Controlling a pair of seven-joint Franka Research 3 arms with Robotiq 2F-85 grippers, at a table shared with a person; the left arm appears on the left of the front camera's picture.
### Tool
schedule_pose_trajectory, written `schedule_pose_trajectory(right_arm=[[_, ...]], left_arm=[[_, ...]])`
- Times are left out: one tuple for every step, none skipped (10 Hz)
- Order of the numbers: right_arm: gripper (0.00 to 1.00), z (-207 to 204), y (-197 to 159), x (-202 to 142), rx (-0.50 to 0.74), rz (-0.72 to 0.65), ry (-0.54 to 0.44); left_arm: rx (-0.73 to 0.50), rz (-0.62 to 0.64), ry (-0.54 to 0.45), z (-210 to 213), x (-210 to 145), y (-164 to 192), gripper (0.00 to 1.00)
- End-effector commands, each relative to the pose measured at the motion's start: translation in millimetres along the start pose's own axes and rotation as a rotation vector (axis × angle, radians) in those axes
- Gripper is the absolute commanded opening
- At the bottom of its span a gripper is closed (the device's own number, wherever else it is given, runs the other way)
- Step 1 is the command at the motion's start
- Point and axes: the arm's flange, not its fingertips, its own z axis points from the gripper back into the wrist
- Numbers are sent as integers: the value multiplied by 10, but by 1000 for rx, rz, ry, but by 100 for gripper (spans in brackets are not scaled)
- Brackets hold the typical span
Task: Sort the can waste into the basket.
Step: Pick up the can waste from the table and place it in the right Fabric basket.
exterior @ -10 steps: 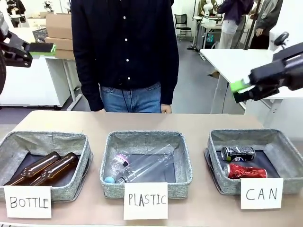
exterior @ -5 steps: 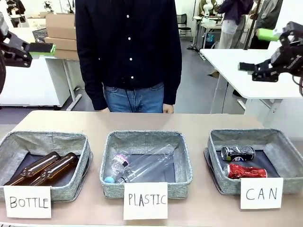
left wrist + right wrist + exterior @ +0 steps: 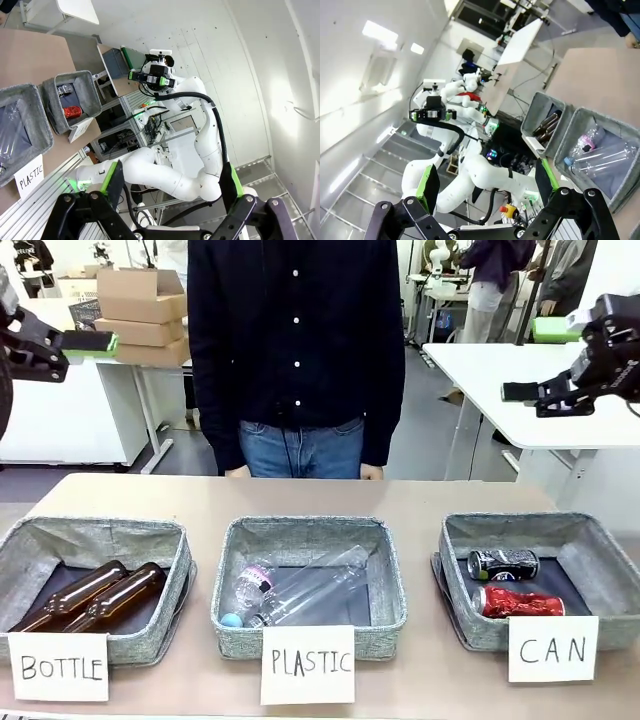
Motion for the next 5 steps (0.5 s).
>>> schedule_pose_trajectory(right_arm=[[100, 16, -2, 20, 1, 14, 8], [100, 16, -2, 20, 1, 14, 8], [100, 16, -2, 20, 1, 14, 8], [100, 16, -2, 20, 1, 14, 8], [100, 16, -2, 20, 1, 14, 8]], left_arm=[[-30, -11, -2, -3, 7, -20, 100], [-30, -11, -2, -3, 7, -20, 100], [-30, -11, -2, -3, 7, -20, 100], [-30, -11, -2, -3, 7, -20, 100], [-30, -11, -2, -3, 7, -20, 100]])
